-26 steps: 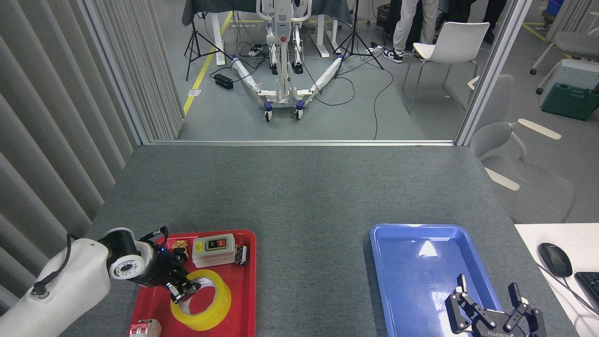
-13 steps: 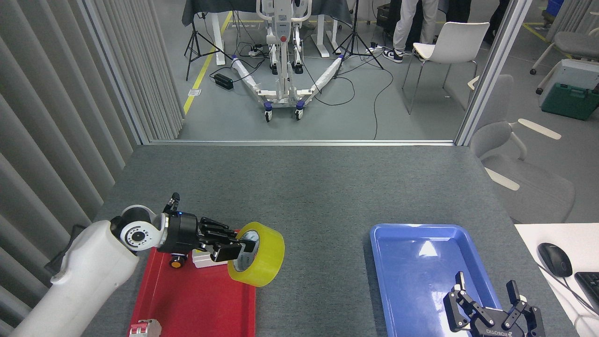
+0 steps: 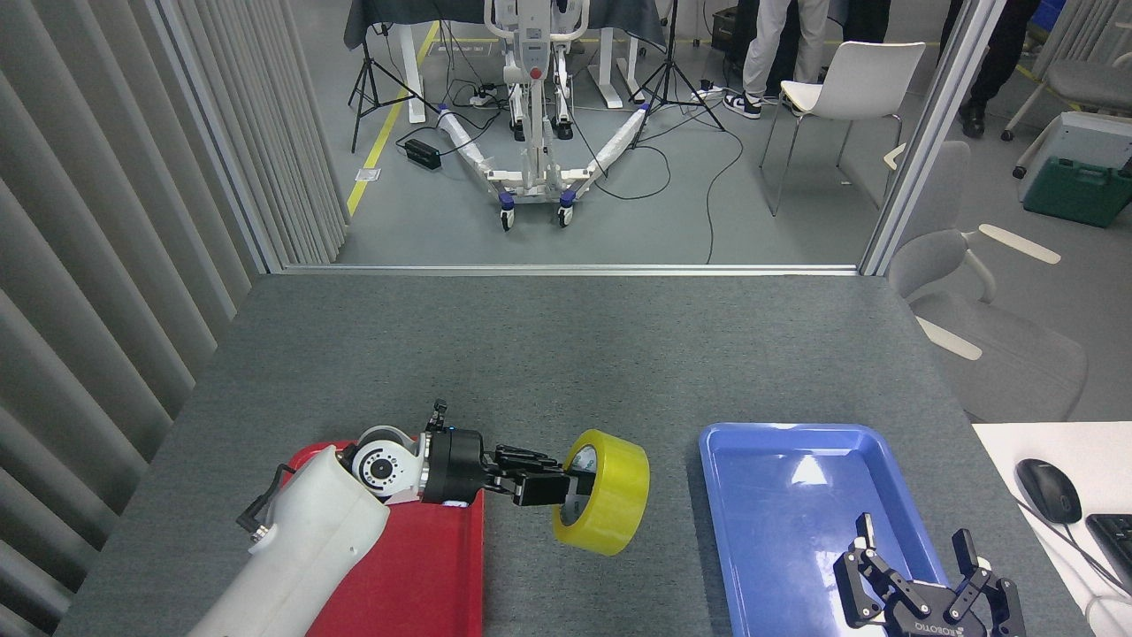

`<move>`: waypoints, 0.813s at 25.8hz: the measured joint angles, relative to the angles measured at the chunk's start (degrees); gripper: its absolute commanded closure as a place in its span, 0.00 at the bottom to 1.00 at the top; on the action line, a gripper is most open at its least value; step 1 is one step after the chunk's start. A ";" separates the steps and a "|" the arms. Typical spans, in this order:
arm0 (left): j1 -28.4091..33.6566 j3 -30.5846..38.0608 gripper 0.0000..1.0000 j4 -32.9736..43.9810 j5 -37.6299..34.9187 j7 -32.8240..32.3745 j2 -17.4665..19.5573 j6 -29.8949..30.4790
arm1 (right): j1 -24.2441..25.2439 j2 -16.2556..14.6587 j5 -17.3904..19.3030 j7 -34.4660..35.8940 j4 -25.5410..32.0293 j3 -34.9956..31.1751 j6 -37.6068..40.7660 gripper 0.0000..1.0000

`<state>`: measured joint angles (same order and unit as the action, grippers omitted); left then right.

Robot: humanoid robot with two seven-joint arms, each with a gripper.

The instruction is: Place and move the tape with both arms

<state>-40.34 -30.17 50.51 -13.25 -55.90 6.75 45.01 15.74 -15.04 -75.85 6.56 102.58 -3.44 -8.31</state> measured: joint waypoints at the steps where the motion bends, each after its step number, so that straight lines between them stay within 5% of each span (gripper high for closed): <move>1: 0.02 0.47 1.00 -0.50 0.08 0.00 -1.08 0.00 | 0.00 0.01 0.00 -0.01 0.00 0.00 0.00 0.00; 9: 1.96 3.13 1.00 -2.63 0.27 -0.26 -6.29 0.00 | -0.09 -0.08 0.00 -0.30 -0.01 0.02 0.12 0.00; 21: 4.90 4.20 1.00 -2.63 0.33 -0.25 -7.32 0.00 | -0.02 -0.21 0.00 0.03 0.01 0.02 0.14 0.00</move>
<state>-35.44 -25.97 47.88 -12.92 -56.15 -0.57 45.01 15.72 -15.26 -75.85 6.59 102.59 -3.43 -8.17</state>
